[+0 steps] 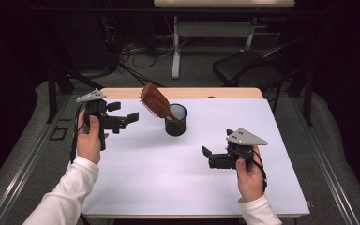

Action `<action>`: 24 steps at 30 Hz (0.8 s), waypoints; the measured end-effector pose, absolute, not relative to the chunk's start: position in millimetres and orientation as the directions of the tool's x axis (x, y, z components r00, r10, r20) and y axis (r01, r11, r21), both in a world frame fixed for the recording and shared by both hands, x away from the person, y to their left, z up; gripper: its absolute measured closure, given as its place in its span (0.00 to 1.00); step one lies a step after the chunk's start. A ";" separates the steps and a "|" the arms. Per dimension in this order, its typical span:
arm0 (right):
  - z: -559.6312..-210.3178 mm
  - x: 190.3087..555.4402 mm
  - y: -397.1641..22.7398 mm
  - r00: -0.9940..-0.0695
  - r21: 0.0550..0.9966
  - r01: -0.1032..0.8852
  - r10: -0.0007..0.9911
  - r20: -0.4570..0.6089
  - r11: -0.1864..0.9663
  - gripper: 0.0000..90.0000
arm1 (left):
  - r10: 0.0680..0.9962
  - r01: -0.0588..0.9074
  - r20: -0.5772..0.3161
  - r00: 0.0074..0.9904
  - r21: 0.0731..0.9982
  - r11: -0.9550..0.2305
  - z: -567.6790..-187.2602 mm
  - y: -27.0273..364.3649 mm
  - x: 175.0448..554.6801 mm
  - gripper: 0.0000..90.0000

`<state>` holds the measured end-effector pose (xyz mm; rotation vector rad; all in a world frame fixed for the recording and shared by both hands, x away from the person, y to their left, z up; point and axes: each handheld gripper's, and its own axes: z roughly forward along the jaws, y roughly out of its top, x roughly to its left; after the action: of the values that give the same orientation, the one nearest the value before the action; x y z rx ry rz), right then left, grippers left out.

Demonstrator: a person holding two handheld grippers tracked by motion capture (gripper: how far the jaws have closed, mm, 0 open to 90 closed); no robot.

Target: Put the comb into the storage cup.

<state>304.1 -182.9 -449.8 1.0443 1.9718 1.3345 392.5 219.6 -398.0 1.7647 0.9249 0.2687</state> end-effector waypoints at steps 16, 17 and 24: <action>-456.0 304.4 -186.6 -0.543 0.917 0.341 0.839 0.013 0.206 0.00 | 0.683 0.415 -0.202 0.702 0.895 -0.161 -426.5 236.6 354.5 0.00; -456.5 304.2 -187.5 -0.544 0.916 0.343 0.839 0.016 0.205 0.00 | 0.684 0.419 -0.207 0.699 0.894 -0.158 -429.1 238.5 352.1 0.00; -464.7 299.2 -200.4 -0.520 0.908 0.365 0.854 0.015 0.206 0.00 | 0.699 0.418 -0.220 0.680 0.900 -0.123 -442.3 250.4 340.8 0.00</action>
<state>299.2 -200.4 -464.7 1.1287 1.9853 1.2822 340.8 250.4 -442.3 1.7519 0.8981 0.3077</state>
